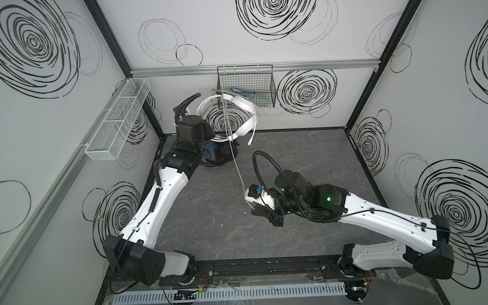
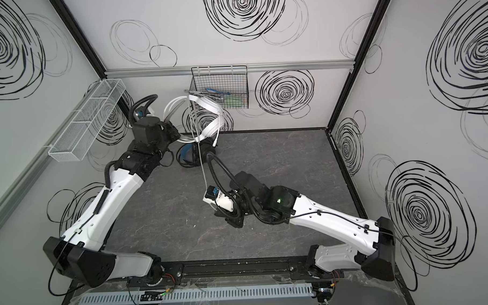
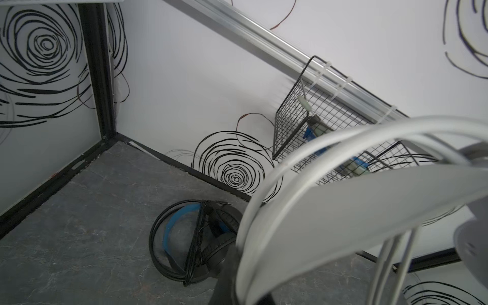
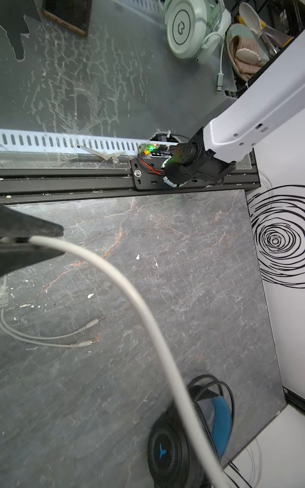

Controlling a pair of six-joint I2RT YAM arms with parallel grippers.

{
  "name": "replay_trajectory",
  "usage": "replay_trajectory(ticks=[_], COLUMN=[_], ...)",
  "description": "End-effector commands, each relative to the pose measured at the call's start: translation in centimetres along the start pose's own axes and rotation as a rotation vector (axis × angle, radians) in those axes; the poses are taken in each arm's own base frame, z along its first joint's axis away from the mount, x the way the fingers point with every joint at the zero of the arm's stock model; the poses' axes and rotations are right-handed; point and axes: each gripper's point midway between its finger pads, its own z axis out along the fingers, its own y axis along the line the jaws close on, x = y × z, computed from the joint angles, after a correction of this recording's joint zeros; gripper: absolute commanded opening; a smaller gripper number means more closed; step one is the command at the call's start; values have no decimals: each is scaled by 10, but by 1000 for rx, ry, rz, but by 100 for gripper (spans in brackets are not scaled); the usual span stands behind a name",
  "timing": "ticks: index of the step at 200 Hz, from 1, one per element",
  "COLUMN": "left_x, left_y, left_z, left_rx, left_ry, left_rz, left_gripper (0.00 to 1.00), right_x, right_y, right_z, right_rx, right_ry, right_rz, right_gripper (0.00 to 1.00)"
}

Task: Wrap the headphones

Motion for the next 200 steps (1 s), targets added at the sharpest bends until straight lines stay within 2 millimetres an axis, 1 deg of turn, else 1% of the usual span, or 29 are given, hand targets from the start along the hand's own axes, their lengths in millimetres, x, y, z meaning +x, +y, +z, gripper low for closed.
replay_trajectory(ticks=[1, 18, 31, 42, 50, 73, 107, 132, 155, 178, 200], left_x=[-19, -5, 2, 7, 11, 23, 56, 73, 92, 107, 110], left_y=[2, 12, 14, 11, 8, -1, -16, -29, -42, -46, -46], left_z=[-1, 4, 5, 3, 2, -3, -4, -20, -33, -42, -48], left_rx=[-27, -72, -86, -88, -94, -77, -8, 45, 119, 172, 206], left_ry=[-115, -98, -93, -92, -91, -67, 39, 63, 104, 148, 165], left_rz=[4, 55, 94, 134, 196, 318, 481, 550, 607, 621, 619], left_gripper=[0, 0, 0, 0, 0, 0, 0, 0, 0, 0, 0], right_x=[-26, -45, -58, -67, -72, -79, -85, -89, -94, -97, -99], right_y=[-5, -10, -15, -22, -28, -48, -93, -132, -167, -197, -221], right_z=[-17, -27, -34, -40, -44, -54, -77, -98, -125, -151, -174], right_rx=[46, 68, 102, 142, 177, 288, 488, 657, 817, 967, 1092], right_ry=[-17, -34, -45, -54, -55, -38, -38, -15, -16, -29, -42], right_rz=[-80, -116, -144, -166, -180, -216, -223, -223, -205, -159, -104], right_gripper=[0, 0, 0, 0, 0, 0, 0, 1, 3, 4, 5])
